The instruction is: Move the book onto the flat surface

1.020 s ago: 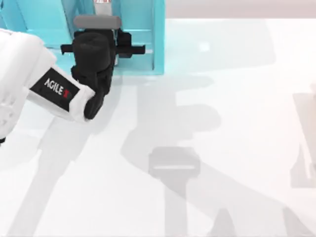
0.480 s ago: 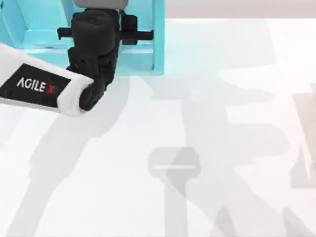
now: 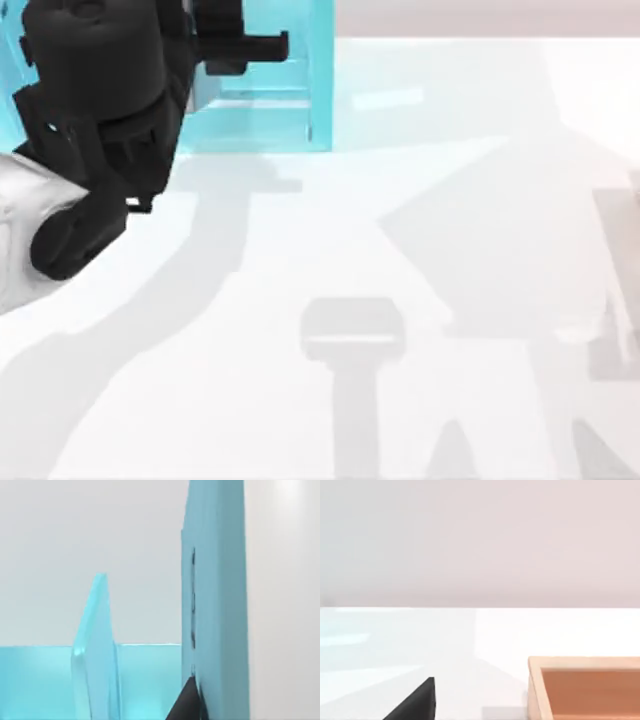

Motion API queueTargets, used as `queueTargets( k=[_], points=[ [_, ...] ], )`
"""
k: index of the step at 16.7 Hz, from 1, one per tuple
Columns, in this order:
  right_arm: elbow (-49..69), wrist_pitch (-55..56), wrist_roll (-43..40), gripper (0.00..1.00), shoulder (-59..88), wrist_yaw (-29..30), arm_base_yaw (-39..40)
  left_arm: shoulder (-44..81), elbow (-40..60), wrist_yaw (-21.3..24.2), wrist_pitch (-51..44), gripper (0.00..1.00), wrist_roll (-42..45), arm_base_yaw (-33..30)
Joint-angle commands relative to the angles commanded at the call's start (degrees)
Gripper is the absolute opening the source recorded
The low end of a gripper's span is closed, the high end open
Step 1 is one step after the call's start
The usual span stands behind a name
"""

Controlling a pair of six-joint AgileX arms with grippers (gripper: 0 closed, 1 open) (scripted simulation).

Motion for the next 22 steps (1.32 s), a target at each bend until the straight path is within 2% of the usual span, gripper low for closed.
queueTargets(
  k=[4, 9, 12, 17, 22],
  points=[
    [0.0, 0.0, 0.0, 1.0, 0.0, 0.0, 0.0, -6.6, -3.7, -2.1, -5.0, 0.0, -0.5, -2.0],
    [0.0, 0.0, 0.0, 1.0, 0.0, 0.0, 0.0, -6.4, -3.8, -2.1, -5.1, 0.0, -0.4, -1.7],
    [0.0, 0.0, 0.0, 1.0, 0.0, 0.0, 0.0, -5.9, -3.2, -2.6, -6.4, 0.0, -3.5, -2.6],
    [0.0, 0.0, 0.0, 1.0, 0.0, 0.0, 0.0, -2.5, -0.3, -5.7, -13.6, 0.0, -20.2, -7.2],
    [0.0, 0.0, 0.0, 1.0, 0.0, 0.0, 0.0, 3.7, 3.9, -11.4, -25.8, 0.0, -47.4, -14.5]
  ],
)
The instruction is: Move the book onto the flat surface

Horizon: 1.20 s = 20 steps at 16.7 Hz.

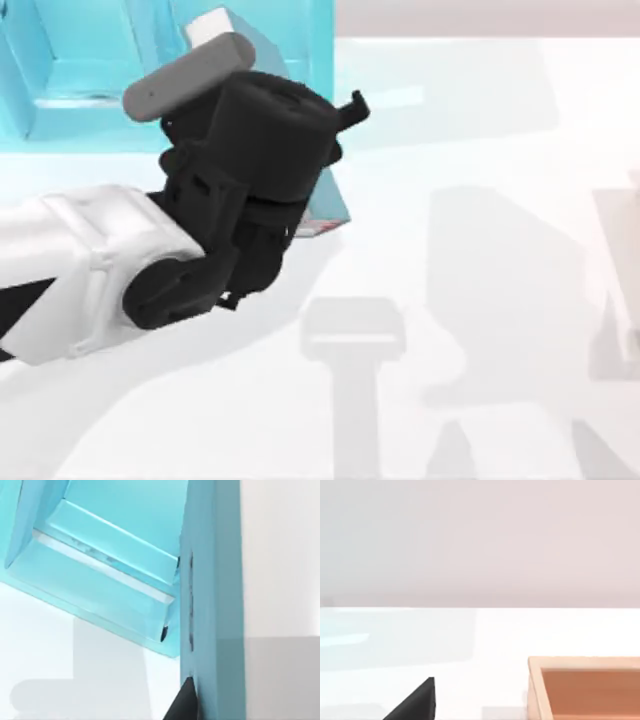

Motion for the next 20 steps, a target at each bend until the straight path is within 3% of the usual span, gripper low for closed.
queueTargets(
  k=[14, 20],
  points=[
    [0.0, 0.0, 0.0, 1.0, 0.0, 0.0, 0.0, 22.6, 15.0, -21.5, -42.3, 0.0, -96.4, -26.3],
    [0.0, 0.0, 0.0, 1.0, 0.0, 0.0, 0.0, 30.3, 19.8, -29.1, -55.8, 0.0, -128.3, -35.0]
  ],
)
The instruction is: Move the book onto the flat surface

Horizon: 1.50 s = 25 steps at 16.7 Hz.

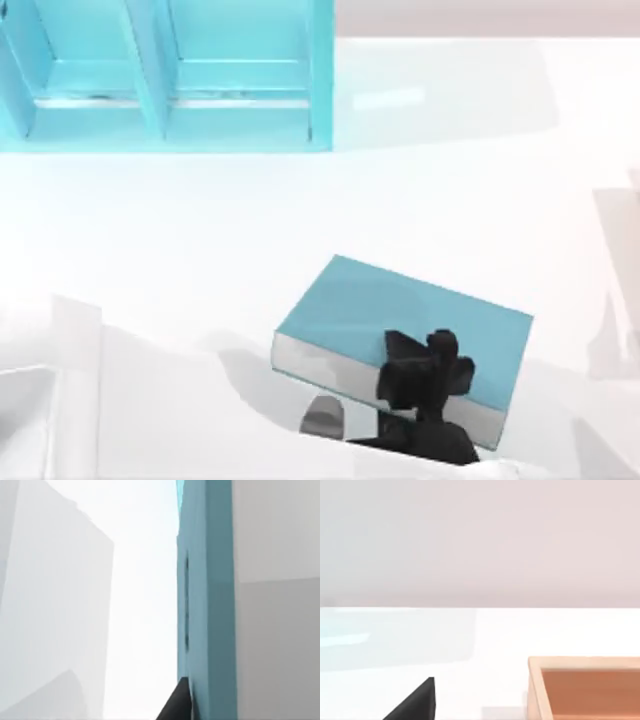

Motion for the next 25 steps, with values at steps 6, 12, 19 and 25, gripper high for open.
queueTargets(
  k=[6, 12, 19, 25],
  points=[
    [0.0, 0.0, 0.0, 1.0, 0.0, 0.0, 0.0, 3.9, 2.4, -4.0, -6.3, 0.0, -15.1, -4.3],
    [0.0, 0.0, 0.0, 1.0, 0.0, 0.0, 0.0, 4.0, 2.3, -3.9, -6.4, 0.0, -15.2, -4.2],
    [0.0, 0.0, 0.0, 1.0, 0.0, 0.0, 0.0, 4.6, 3.4, -3.9, -9.7, 0.0, -18.5, -5.3],
    [0.0, 0.0, 0.0, 1.0, 0.0, 0.0, 0.0, 6.1, 2.1, -3.8, -6.7, 0.0, -18.0, -5.0]
  ],
)
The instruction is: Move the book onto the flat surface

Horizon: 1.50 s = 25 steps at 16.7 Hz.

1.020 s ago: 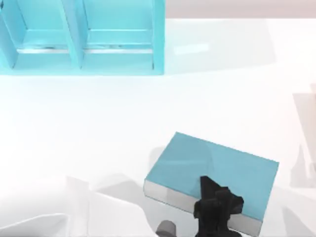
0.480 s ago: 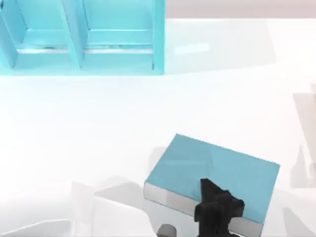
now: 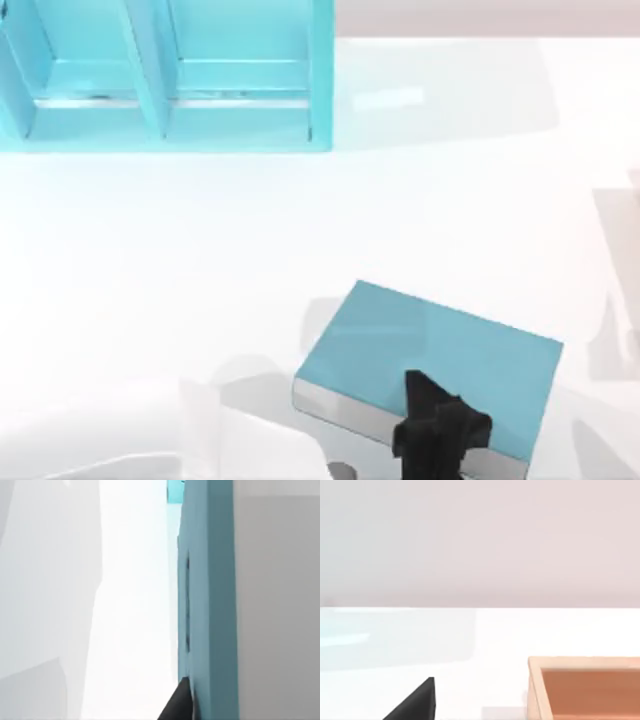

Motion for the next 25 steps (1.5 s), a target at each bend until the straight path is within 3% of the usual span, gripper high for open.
queueTargets(
  k=[7, 20, 25],
  points=[
    [0.0, 0.0, 0.0, 1.0, 0.0, 0.0, 0.0, 1.8, -1.3, 0.0, 3.3, 0.0, 0.1, 0.0],
    [0.0, 0.0, 0.0, 1.0, 0.0, 0.0, 0.0, 1.8, -1.3, 0.0, 3.3, 0.98, 0.1, 0.0],
    [0.0, 0.0, 0.0, 1.0, 0.0, 0.0, 0.0, 1.8, -1.3, 0.0, 3.3, 1.0, 0.1, 0.0]
  ],
)
